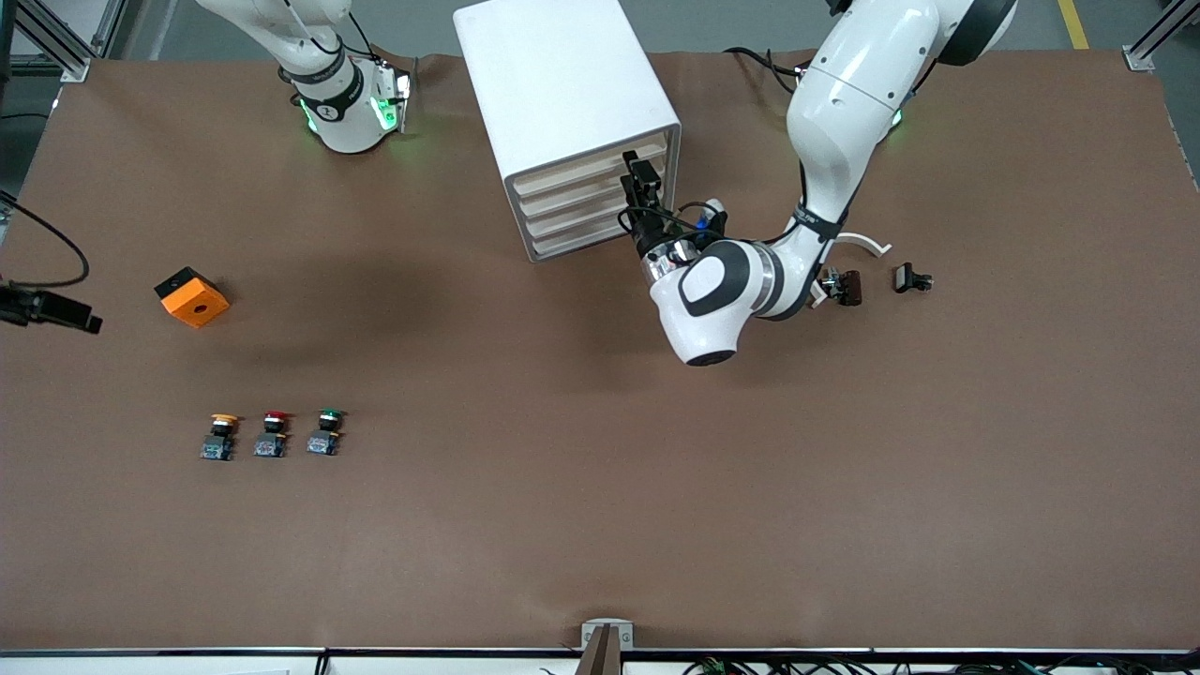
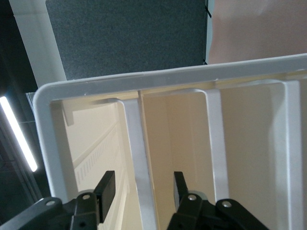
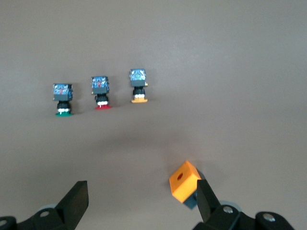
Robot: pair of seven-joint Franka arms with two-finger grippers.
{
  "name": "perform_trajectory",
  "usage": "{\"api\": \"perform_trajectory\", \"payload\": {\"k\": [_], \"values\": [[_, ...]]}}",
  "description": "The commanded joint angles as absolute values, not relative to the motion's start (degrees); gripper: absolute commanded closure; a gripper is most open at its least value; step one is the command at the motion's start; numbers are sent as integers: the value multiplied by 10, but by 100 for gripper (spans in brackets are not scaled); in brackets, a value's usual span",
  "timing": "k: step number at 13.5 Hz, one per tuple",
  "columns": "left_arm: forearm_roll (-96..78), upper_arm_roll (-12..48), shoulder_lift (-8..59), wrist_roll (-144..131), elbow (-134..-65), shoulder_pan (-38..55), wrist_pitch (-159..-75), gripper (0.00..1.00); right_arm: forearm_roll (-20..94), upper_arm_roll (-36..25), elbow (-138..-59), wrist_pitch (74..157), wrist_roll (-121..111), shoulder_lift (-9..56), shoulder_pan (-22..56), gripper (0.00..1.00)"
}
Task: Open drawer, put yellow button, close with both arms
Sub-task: 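Pull the drawer open with the left gripper while the right gripper reaches buttons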
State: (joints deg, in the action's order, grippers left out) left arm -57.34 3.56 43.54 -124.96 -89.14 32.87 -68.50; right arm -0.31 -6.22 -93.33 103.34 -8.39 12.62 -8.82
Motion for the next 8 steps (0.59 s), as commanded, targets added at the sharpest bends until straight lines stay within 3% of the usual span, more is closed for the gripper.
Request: {"api": "perform_trajectory", "payload": {"k": [1,5,8], "values": [[-584,31,427,-1259,-911,344,-691,58,-1,-54,-926,1090,-89,173,-91,0],[-583,31,426,-1259,-919,359,-681,92,14,-54,-951,1212,-84,243,-89,0],[-581,30,430,-1259,-918,355,-682,96,49,-54,-989,1334,-83,298,-91,0]]}}
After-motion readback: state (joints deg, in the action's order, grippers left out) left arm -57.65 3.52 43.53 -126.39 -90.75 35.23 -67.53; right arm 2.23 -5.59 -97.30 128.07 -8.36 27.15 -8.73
